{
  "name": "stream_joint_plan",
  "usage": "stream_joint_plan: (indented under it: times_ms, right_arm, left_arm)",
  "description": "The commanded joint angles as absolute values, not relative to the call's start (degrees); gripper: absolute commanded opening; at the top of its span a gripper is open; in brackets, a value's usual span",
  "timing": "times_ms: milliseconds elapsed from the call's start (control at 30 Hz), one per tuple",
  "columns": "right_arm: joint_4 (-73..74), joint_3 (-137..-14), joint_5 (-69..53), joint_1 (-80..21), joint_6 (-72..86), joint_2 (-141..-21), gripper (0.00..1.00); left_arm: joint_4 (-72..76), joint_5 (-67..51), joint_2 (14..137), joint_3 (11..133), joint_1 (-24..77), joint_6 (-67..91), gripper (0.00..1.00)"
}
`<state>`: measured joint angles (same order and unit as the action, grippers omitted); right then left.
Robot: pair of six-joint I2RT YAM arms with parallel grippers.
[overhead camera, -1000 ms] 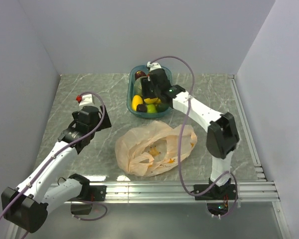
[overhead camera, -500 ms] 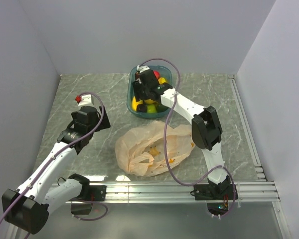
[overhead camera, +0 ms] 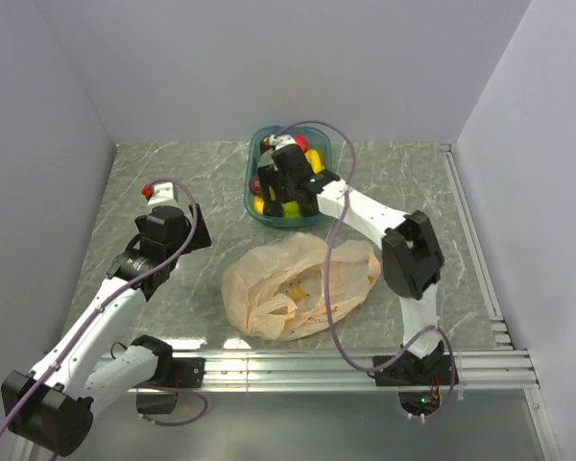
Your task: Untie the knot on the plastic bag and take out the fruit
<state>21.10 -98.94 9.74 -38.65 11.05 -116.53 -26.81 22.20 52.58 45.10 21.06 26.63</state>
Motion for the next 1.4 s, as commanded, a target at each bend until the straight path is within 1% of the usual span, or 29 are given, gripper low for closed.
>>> stream_joint_plan:
  times_ms: [0,133,233,267,333,367,467,600,633,700,733,767,800,900,967,1000,1033,1067,1100,1133,1167,1200,1233,1300,1333,1367]
  right_arm:
    - [15.82,-94.93,14.93,-37.53,12.56,-104.10,0.91]
    - [16.17,-88.96,20.64,-34.37,16.16,-95.20,0.92]
    - [17.14,-82.29,24.16,-30.68,18.88,-87.12,0.92]
    - [17.57,-80.79,24.78,-29.46,19.68,-82.92,0.92]
    - [17.58,-76.06,25.23,-26.38,20.39,-78.42,0.92]
    - [17.84,-74.63,24.88,-25.85,19.96,-74.31,0.91]
    - [20.90,-70.32,23.65,-25.31,18.63,-68.32,0.92]
    - [25.92,-64.26,15.66,-25.40,20.21,-63.99,0.91]
    - [26.36,-60.85,9.81,-25.66,20.82,-63.20,0.92]
    - [25.67,-56.71,3.46,-26.36,22.66,-61.70,0.91]
    - [25.23,-52.60,0.21,-27.15,23.46,-61.44,0.92]
    - [23.92,-50.64,-1.83,-29.16,24.25,-61.52,0.92]
    - [23.38,-47.49,-2.37,-30.66,26.00,-61.87,0.92]
    - [23.20,-44.83,-2.46,-34.71,28.90,-64.85,0.92]
    - [24.42,-43.60,-2.03,-34.89,30.32,-67.74,0.83]
    - [25.65,-43.68,-0.11,-34.63,31.28,-68.55,0.67]
    - [28.97,-44.03,3.13,-34.28,31.81,-69.69,0.54]
    - [31.00,-44.47,10.56,-33.76,32.60,-70.13,0.36]
    - [32.94,-45.43,13.94,-31.31,33.65,-70.31,0.11]
    - [35.05,-46.05,17.11,-29.81,34.18,-70.49,0.03]
    - [38.81,-46.58,21.23,-28.49,34.62,-70.40,0.00]
    - [40.50,-47.63,28.58,-25.52,35.85,-70.14,0.00]
    - [41.91,-48.33,31.78,-23.75,37.51,-68.83,0.00]
    - [42.02,-47.82,36.10,-19.36,38.49,-65.93,0.00]
    - [41.14,-47.64,36.38,-14.20,39.02,-62.61,0.00]
    - [40.61,-47.55,36.21,-11.54,40.07,-60.84,0.00]
  left_arm:
    - [-24.52,22.50,49.23,44.56,20.74,26.02,0.99]
    - [-23.21,23.64,45.27,43.86,20.65,26.19,0.99]
    - [-22.41,26.01,41.14,42.98,20.65,26.37,0.99]
    - [-21.89,26.62,40.00,42.54,20.65,26.54,0.99]
    - [-21.36,28.56,36.75,42.10,20.65,26.72,0.99]
    - [-20.66,29.00,35.78,41.49,20.65,26.81,0.99]
    - [-20.22,31.28,32.61,40.96,20.65,27.33,1.00]
    - [-19.34,32.34,30.41,40.34,20.65,27.07,0.99]
    - [-19.25,32.43,30.41,40.34,20.57,27.07,0.99]
    - [-19.51,32.43,31.11,40.60,20.57,26.98,0.99]
    - [-19.51,32.26,31.37,40.69,20.48,26.90,0.99]
    - [-19.69,32.08,31.72,40.87,20.48,26.89,0.99]
    - [-19.95,32.08,32.51,41.04,20.39,26.89,0.99]
    - [-20.04,31.91,33.05,41.31,20.22,26.89,0.99]
    - [-19.78,31.56,32.96,41.13,20.04,26.81,0.99]
    - [-19.69,31.47,32.78,41.13,19.95,26.89,0.99]
    - [-19.77,31.46,32.70,41.05,19.86,26.81,0.99]
    - [-19.78,31.55,32.35,41.04,19.86,26.81,0.99]
    - [-19.86,31.55,32.17,41.04,19.86,26.89,0.99]
    - [-19.86,31.64,31.99,40.96,19.86,26.98,0.99]
    - [-19.95,31.73,31.91,40.96,19.86,26.90,0.99]
    - [-19.86,31.82,31.47,40.87,19.86,26.89,0.99]
    - [-19.78,31.73,31.20,40.78,19.86,26.81,0.99]
    - [-19.51,31.38,30.76,40.78,19.86,26.72,0.99]
    - [-19.60,31.20,30.67,40.96,19.86,26.72,0.99]
    - [-19.60,31.11,30.50,40.87,19.86,26.63,0.99]
